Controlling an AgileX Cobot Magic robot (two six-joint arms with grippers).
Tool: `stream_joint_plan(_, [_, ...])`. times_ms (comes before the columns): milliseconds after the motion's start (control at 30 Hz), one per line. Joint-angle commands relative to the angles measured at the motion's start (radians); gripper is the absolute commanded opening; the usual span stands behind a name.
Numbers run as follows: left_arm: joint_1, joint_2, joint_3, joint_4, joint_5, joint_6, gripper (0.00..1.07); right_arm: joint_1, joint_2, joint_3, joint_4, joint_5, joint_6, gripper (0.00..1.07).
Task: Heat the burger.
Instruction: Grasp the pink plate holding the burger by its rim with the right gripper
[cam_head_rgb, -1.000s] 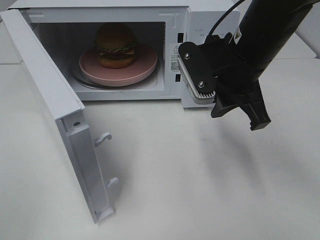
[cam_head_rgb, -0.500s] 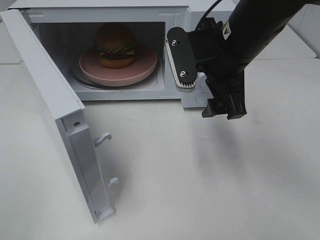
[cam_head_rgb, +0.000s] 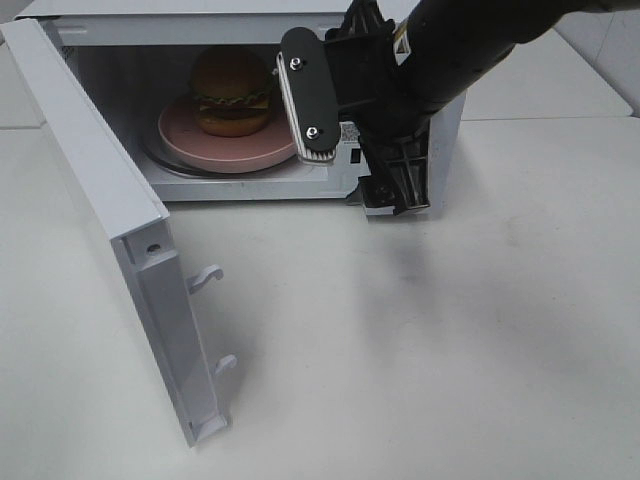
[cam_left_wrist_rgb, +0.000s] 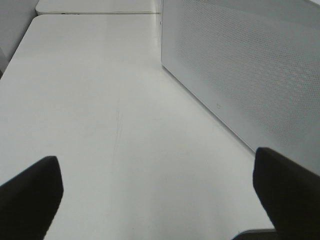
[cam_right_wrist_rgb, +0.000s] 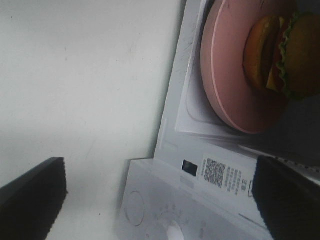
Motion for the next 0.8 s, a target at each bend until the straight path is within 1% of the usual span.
stream_joint_plan(33, [0.003, -0.008, 0.001, -0.002, -0.011, -0.006, 0.98, 0.008, 0.024, -0.027, -0.007, -0.027, 0.004, 0.96])
stream_joint_plan(100, [0.003, -0.008, 0.001, -0.002, -0.011, -0.006, 0.98, 0.014, 0.059, -0.052, -0.006, -0.045, 0.005, 0.96])
stream_joint_plan(200, [0.003, -0.008, 0.001, -0.002, -0.011, -0.006, 0.98, 0.014, 0.071, -0.061, -0.002, -0.054, 0.005, 0.96])
stream_joint_plan(267, [0.003, -0.008, 0.001, -0.002, -0.011, -0.006, 0.98, 0.025, 0.117, -0.100, 0.000, -0.060, 0.005, 0.96])
stream_joint_plan(567, [0.003, -0.008, 0.001, -0.002, -0.011, -0.006, 0.98, 0.025, 0.224, -0.191, 0.003, -0.083, 0.006, 0.95])
stream_joint_plan(700, [0.003, -0.008, 0.001, -0.002, -0.011, -0.006, 0.98, 0.025, 0.296, -0.253, 0.005, -0.085, 0.015, 0.94])
stream_joint_plan(733, [0.003, -0.008, 0.001, -0.002, -0.011, -0.006, 0.98, 0.025, 0.296, -0.253, 0.005, -0.085, 0.015, 0.94])
stream_joint_plan(800, [0.003, -0.008, 0.001, -0.002, -0.011, -0.006, 0.98, 0.025, 0.337, -0.292, 0.005, -0.083, 0.025, 0.93])
